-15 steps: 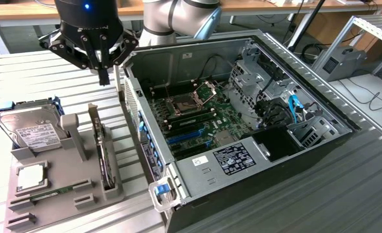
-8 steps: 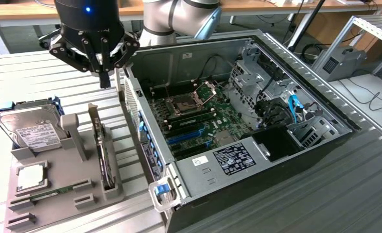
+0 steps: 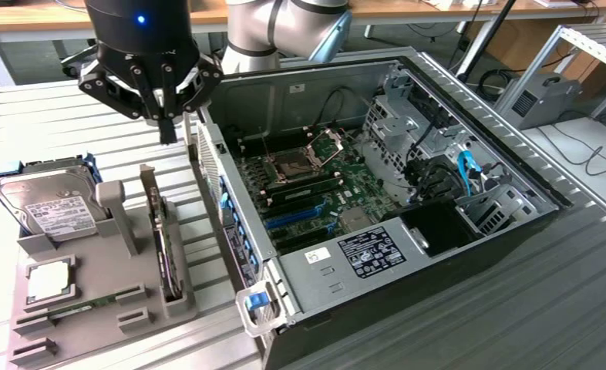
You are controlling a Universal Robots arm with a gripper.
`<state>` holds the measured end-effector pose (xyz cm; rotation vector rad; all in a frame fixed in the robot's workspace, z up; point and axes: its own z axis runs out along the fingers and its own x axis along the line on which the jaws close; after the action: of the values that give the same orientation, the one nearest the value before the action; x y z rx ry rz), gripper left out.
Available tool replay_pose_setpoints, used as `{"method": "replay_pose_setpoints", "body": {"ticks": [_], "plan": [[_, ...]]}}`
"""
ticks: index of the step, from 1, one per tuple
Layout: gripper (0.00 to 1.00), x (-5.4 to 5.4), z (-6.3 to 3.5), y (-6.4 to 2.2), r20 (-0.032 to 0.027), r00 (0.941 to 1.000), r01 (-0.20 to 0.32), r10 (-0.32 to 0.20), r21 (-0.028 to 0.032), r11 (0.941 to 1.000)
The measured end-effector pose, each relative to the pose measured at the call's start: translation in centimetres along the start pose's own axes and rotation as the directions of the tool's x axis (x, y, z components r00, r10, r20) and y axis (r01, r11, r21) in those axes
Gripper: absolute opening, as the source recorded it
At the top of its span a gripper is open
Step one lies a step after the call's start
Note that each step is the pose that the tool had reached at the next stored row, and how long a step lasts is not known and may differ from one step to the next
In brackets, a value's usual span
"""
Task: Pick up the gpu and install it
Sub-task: 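Reach for the gpu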
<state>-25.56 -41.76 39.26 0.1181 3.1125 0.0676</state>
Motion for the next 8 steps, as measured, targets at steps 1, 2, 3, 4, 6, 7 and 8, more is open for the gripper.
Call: {"method": "replay_pose_setpoints", "body": {"ticks": [1, 2, 3, 4, 6, 7, 8], "plan": [[0.11, -0.02, 0.00, -0.16, 0.0000, 1.0000, 0.000, 0.000, 0.0000, 1.0000], [0.11, -0.02, -0.01, -0.26, 0.0000, 1.0000, 0.000, 0.000, 0.0000, 1.0000], [0.11, -0.03, -0.01, -0.34, 0.0000, 1.0000, 0.000, 0.000, 0.0000, 1.0000], [0.11, -0.04, -0.01, -0.48, 0.0000, 1.0000, 0.000, 0.000, 0.0000, 1.0000], [0.11, -0.05, -0.02, -0.65, 0.0000, 1.0000, 0.000, 0.000, 0.0000, 1.0000], [0.11, -0.06, -0.02, -0.75, 0.0000, 1.0000, 0.000, 0.000, -0.0001, 1.0000], [0.11, -0.07, -0.02, -0.84, 0.0001, 1.0000, 0.000, 0.000, -0.0001, 1.0000]]}}
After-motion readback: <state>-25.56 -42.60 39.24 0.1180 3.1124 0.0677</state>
